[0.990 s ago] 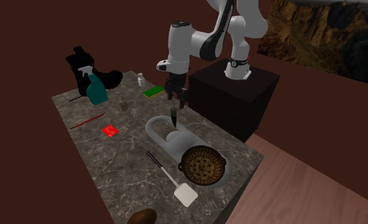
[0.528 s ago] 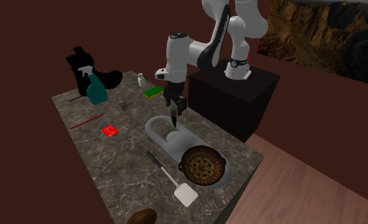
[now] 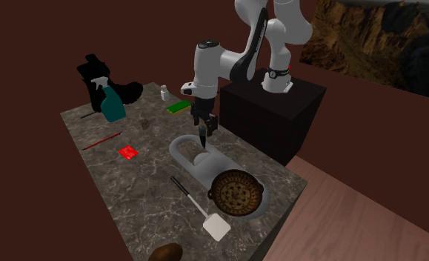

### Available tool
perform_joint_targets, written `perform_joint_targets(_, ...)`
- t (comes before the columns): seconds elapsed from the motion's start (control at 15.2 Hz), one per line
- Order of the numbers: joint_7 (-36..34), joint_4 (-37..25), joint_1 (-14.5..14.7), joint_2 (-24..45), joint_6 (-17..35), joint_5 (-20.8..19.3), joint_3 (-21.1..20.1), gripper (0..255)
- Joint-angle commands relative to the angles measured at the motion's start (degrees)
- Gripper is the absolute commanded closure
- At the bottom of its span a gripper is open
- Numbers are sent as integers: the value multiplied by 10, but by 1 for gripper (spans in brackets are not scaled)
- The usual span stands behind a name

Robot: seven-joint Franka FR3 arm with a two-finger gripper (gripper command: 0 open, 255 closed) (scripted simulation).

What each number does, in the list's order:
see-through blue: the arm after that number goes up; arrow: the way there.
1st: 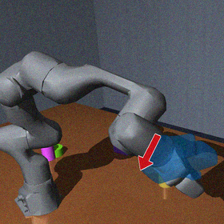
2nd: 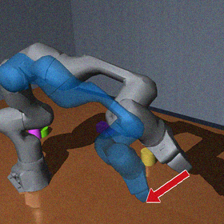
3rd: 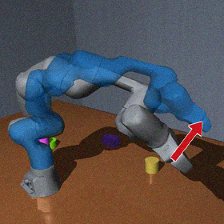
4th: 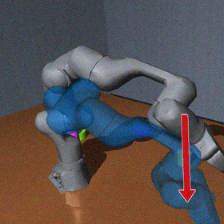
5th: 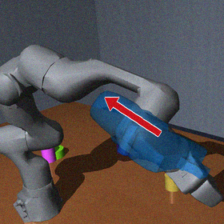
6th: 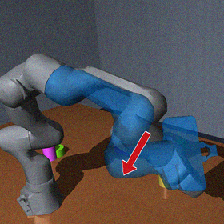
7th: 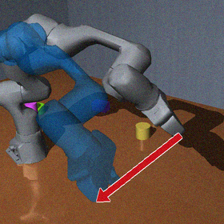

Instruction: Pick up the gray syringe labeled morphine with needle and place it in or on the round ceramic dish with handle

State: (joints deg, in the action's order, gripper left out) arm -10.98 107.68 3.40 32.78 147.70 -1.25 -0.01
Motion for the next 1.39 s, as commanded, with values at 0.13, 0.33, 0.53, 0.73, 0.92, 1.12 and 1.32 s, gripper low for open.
perform_joint_targets(0.13, 0, 0, 0, 0, 0, 0, 0, 255)
perform_joint_targets(0.33, 0, 0, 0, 0, 0, 0, 0, 255)
perform_joint_targets(0.53, 0, 0, 0, 0, 0, 0, 0, 255)
perform_joint_targets(0.73, 0, 1, 0, -11, -11, 0, 0, 255)
perform_joint_targets(0.92, 1, 1, 0, -28, -27, 1, 0, 255)
perform_joint_targets(1.12, 1, 0, 0, -44, -44, 1, -1, 255)
perform_joint_targets(1.32, 1, -2, 0, -60, -61, 1, -1, 255)
